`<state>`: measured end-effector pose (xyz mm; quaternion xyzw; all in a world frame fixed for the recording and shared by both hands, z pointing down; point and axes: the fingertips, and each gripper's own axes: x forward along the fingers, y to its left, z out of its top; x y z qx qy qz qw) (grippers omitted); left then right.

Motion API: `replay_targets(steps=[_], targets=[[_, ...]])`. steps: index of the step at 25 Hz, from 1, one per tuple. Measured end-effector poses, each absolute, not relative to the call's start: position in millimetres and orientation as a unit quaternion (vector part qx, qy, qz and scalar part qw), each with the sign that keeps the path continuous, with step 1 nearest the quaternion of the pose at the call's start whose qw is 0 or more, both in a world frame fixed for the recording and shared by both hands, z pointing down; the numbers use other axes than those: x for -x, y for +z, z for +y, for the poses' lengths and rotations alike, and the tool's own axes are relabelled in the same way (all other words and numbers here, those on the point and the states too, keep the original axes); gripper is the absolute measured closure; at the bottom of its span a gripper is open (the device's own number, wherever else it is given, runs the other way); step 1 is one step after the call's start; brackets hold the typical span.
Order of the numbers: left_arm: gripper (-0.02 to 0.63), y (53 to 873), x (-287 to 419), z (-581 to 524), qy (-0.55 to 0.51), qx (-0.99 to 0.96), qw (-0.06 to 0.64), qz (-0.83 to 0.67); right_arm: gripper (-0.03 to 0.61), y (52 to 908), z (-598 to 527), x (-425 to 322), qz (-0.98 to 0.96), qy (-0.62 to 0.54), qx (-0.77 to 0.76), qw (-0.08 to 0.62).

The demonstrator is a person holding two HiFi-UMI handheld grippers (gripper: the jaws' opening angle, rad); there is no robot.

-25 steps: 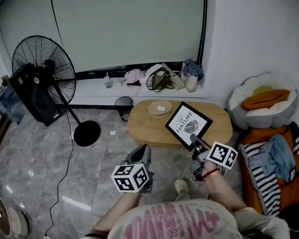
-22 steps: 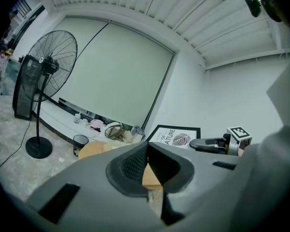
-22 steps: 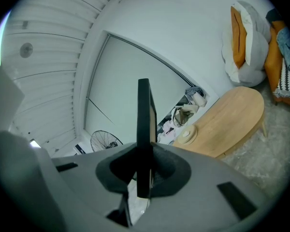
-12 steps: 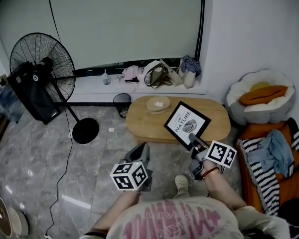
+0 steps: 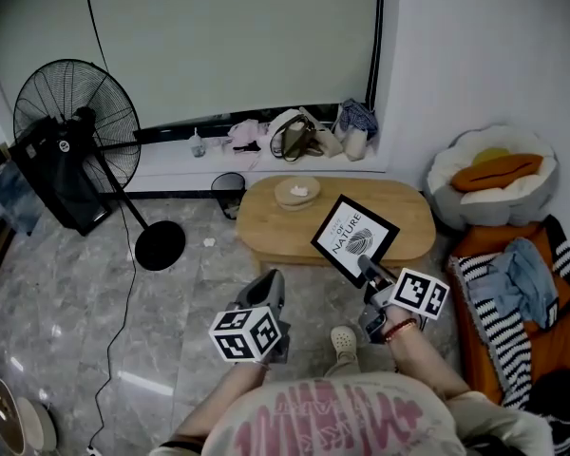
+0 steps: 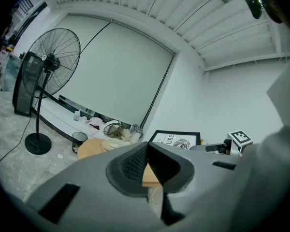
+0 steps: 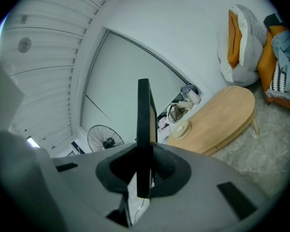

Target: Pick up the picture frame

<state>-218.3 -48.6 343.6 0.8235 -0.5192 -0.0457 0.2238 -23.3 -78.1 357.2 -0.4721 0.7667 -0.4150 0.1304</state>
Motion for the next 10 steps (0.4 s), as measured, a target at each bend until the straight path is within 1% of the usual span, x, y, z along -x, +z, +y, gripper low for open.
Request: replay_targets(steps=[10], targets=[[0.611, 348.7, 219.3, -37.5, -0.053, -0.821, 0.233, -0.519, 0.520, 367.6, -64.6, 24.0, 0.757, -0.428, 0.478, 0.123]])
